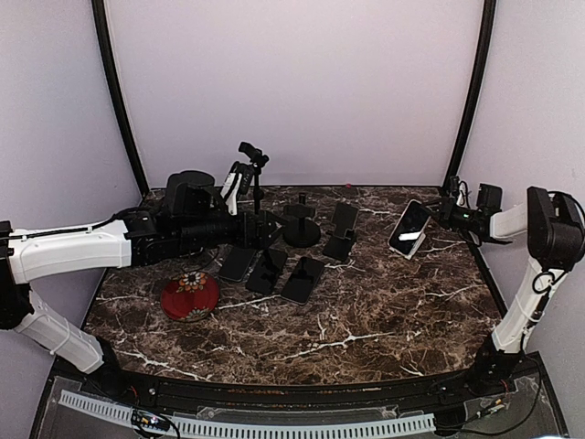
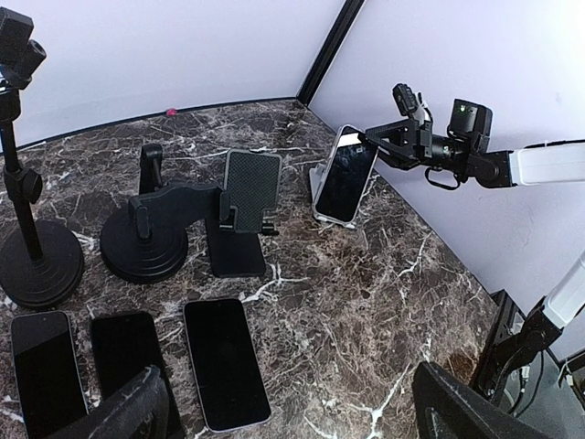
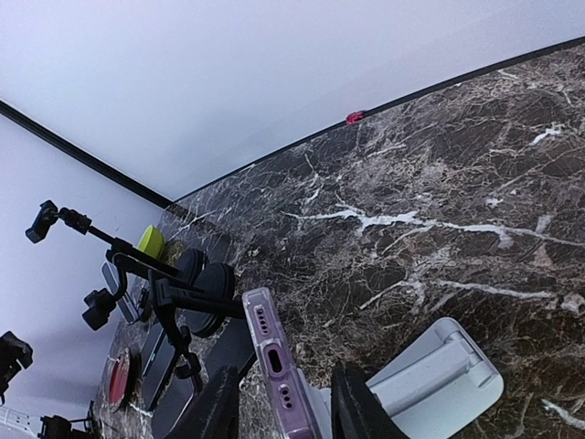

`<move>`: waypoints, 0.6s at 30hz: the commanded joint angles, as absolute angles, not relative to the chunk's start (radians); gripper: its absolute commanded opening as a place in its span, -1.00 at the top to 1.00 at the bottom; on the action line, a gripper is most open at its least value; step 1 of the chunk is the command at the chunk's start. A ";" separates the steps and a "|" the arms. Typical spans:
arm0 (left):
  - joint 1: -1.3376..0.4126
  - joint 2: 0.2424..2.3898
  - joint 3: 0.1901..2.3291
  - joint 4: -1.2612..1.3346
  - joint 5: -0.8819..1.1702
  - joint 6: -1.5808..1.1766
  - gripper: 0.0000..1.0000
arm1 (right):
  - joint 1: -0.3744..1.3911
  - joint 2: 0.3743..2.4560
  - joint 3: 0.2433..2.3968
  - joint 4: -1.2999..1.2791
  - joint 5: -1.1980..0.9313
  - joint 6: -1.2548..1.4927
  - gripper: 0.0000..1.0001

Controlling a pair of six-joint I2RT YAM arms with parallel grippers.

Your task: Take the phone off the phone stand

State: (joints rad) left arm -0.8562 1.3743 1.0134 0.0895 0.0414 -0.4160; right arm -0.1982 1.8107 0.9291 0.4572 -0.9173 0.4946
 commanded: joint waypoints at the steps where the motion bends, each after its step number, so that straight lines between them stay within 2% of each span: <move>1: -0.861 1.374 1.040 0.106 0.044 -0.419 -0.91 | -0.182 1.818 0.958 0.495 -0.954 0.481 0.30; 6: -0.861 1.371 1.040 0.106 0.043 -0.418 -0.91 | -0.171 1.807 0.961 0.477 -0.959 0.463 0.62; 13: -0.861 1.370 1.037 0.106 0.050 -0.420 -0.91 | -0.159 1.760 0.972 0.450 -0.968 0.443 0.90; 18: -0.861 1.367 1.033 0.107 0.052 -0.424 -0.91 | -0.158 1.715 0.976 0.465 -0.983 0.462 1.00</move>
